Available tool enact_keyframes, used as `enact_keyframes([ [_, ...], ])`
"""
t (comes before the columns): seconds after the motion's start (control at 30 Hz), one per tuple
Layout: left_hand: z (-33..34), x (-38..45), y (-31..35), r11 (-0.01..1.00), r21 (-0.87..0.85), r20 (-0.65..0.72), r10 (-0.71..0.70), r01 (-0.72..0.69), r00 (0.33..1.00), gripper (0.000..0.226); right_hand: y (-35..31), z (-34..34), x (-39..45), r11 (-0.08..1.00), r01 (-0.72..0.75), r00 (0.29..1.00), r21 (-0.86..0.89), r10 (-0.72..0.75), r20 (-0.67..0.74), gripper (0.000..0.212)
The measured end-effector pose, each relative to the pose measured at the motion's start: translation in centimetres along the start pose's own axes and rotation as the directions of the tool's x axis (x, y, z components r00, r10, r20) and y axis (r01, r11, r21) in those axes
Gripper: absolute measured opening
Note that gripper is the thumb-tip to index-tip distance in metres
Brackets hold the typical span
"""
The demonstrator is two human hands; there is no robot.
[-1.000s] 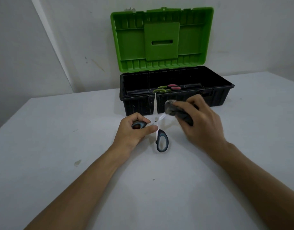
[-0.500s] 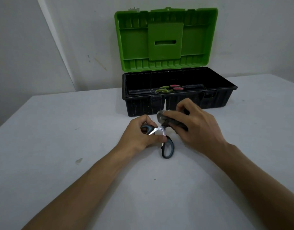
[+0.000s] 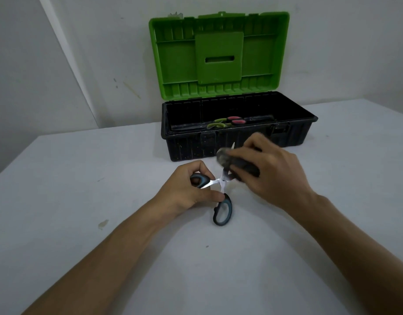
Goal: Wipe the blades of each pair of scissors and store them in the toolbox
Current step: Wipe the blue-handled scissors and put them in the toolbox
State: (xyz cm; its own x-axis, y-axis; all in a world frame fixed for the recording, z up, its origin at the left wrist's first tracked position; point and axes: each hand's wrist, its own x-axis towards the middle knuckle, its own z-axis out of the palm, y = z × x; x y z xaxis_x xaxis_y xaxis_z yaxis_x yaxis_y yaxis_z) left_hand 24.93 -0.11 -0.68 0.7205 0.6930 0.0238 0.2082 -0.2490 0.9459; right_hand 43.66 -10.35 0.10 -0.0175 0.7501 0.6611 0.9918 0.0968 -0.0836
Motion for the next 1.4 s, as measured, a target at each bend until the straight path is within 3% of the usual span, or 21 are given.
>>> enact_keyframes([
  [0.13,0.5,0.0,0.4,1.000,0.021,0.028,-0.009,0.009,1.000,0.035,1.7,-1.1,0.0,0.989,-0.138,0.979,-0.052,0.128,-0.158,0.032],
  [0.27,0.2,0.3,0.6,0.998,-0.037,-0.039,-0.047,0.045,0.998,0.034,0.2,-0.8,-0.6,0.997,0.072,0.997,0.008,-0.072,-0.029,0.032],
  [0.33,-0.2,0.2,0.8,0.998,-0.025,-0.053,-0.050,0.049,0.997,0.033,-0.2,-0.1,-0.3,0.997,0.072,0.997,0.015,-0.072,0.000,0.032],
  [0.47,-1.0,0.2,1.6,0.997,-0.063,-0.051,-0.049,0.046,0.998,0.034,0.8,-0.6,0.2,0.999,-0.040,0.979,-0.006,0.038,-0.200,0.030],
  [0.53,-1.2,0.5,2.0,0.990,-0.120,-0.065,-0.078,0.070,0.995,0.033,1.0,-1.0,-0.3,0.999,0.035,0.962,-0.006,-0.036,-0.272,0.029],
  [0.63,-1.6,0.4,2.2,0.993,-0.095,-0.086,-0.074,0.066,0.994,0.033,0.0,-0.5,-0.7,0.985,0.171,0.972,0.001,-0.169,-0.163,0.028],
  [0.7,-1.8,0.2,2.2,0.998,-0.049,-0.088,-0.044,0.040,0.995,0.033,-0.4,0.1,-0.4,0.990,0.140,0.985,-0.011,-0.141,-0.102,0.027],
  [0.83,-2.4,0.2,2.4,0.999,-0.029,-0.117,-0.019,0.015,0.993,0.033,0.5,-0.1,-0.1,1.000,-0.004,0.981,-0.023,-0.001,-0.194,0.030],
  [0.9,-2.3,0.2,2.5,1.000,-0.019,-0.131,-0.017,0.015,0.991,0.034,0.6,-0.5,-0.4,1.000,0.002,0.974,-0.023,-0.007,-0.225,0.031],
  [1.03,-1.4,0.0,2.4,0.998,0.063,-0.139,0.022,-0.013,0.990,0.033,-0.9,-0.1,-0.3,0.992,0.124,0.987,0.001,-0.123,-0.104,0.031],
  [1.1,-1.5,0.0,2.4,0.994,0.105,-0.150,0.047,-0.031,0.988,0.033,-1.0,0.3,0.0,0.996,0.090,0.993,0.005,-0.090,-0.076,0.031],
  [1.23,-1.9,-0.1,2.3,0.997,0.079,-0.164,0.007,0.006,0.986,0.034,0.5,0.0,-0.2,0.998,-0.040,0.984,-0.047,0.031,-0.173,0.029],
  [1.3,-1.7,0.1,2.4,0.998,0.063,-0.155,-0.016,0.026,0.988,0.033,0.4,-0.2,-0.5,0.999,-0.001,0.979,-0.046,-0.009,-0.202,0.030],
  [1.4,-1.4,0.1,2.5,0.998,0.044,-0.154,-0.029,0.036,0.988,0.032,-1.0,0.2,-0.3,0.989,0.142,0.983,-0.026,-0.144,-0.111,0.029],
])
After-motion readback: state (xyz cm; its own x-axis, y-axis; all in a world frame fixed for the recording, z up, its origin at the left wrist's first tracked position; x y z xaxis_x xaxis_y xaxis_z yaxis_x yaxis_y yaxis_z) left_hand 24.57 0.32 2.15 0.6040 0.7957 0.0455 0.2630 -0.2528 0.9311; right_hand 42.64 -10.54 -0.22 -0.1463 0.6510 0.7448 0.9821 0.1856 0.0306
